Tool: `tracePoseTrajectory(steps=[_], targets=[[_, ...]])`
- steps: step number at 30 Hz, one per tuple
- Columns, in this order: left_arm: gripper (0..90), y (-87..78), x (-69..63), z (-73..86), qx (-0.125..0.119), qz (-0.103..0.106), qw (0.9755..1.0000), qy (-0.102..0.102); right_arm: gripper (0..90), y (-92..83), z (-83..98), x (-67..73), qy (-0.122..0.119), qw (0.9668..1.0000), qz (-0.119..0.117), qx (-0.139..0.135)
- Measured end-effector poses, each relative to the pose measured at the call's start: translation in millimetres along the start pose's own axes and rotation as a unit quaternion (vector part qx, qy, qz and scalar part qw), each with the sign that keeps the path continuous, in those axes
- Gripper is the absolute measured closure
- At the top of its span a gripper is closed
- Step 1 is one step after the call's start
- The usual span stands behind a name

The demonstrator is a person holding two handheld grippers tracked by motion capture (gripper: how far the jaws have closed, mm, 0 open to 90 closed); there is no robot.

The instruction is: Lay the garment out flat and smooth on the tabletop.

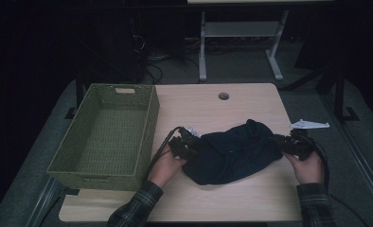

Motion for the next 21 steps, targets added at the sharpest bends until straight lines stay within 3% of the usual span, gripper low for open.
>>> tracePoseTrajectory(steps=[4,5,10,12,21], targets=[[89.9,-8.9,1.8,-10.2,-0.013,0.001,0.9999,0.011,78.3,-4.4,7.3,25.7,-0.015,0.9996,-0.022,0.005],[90.0,-8.9,1.8,-10.2,-0.013,0.001,0.9999,0.011,78.3,-4.4,7.3,25.7,-0.015,0.9996,-0.022,0.005],[90.0,-10.2,7.1,-26.7,-0.031,0.002,0.9994,0.018,89.0,1.3,22.4,55.0,-0.035,0.9974,-0.057,0.025],[90.0,-8.1,9.1,-39.8,-0.036,-0.001,0.9991,0.024,89.6,5.7,29.6,69.7,-0.045,0.9957,-0.073,0.036],[90.0,9.1,7.2,-76.1,-0.042,0.008,0.9983,0.041,89.7,21.4,49.3,100.1,-0.06,0.9908,-0.101,0.066]])
Point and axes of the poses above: each handheld gripper's, and its own axes: y roughly forward along the jaws, z roughly out of its underside, x roughly to its left, the point moved 7 cm from there along y, roughly forward along the jaws, and after that the axes turned 4 degrees about -z, right-handed, at the moved point
